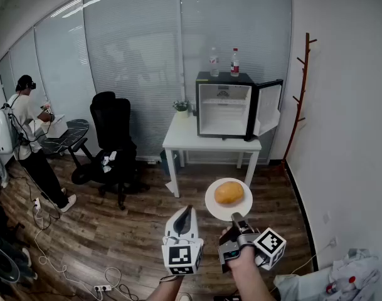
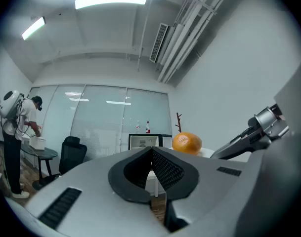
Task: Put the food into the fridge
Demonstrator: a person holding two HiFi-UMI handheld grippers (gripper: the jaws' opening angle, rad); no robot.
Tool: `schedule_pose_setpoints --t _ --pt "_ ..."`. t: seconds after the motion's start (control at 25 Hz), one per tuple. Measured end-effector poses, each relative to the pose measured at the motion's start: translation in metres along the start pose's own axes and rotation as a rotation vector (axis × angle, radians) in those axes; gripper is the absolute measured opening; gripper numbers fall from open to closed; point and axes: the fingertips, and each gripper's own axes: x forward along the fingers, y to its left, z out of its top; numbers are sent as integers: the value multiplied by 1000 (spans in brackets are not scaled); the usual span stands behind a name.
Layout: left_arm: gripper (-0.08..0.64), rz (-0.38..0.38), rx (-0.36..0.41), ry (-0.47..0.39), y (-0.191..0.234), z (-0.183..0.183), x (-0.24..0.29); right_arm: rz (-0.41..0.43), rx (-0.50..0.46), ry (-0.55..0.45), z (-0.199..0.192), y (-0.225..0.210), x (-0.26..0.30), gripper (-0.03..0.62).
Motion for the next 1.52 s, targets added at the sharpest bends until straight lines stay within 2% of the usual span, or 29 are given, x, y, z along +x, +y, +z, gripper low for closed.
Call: schedule_pose_setpoints --t 0.44,0.96,1.24,1.52 --pt "26 -25 18 -27 -28 5 2 12 -4 6 19 1 -11 35" --pt "26 -12 29 1 -54 -12 8 -11 13 23 44 -21 -16 35" --pt "26 -27 23 -11 -42 -19 51 -10 0 7 55 -23 25 35" --pt "26 -27 14 -15 2 -26 114 -32 -4 -13 61 -23 95 35"
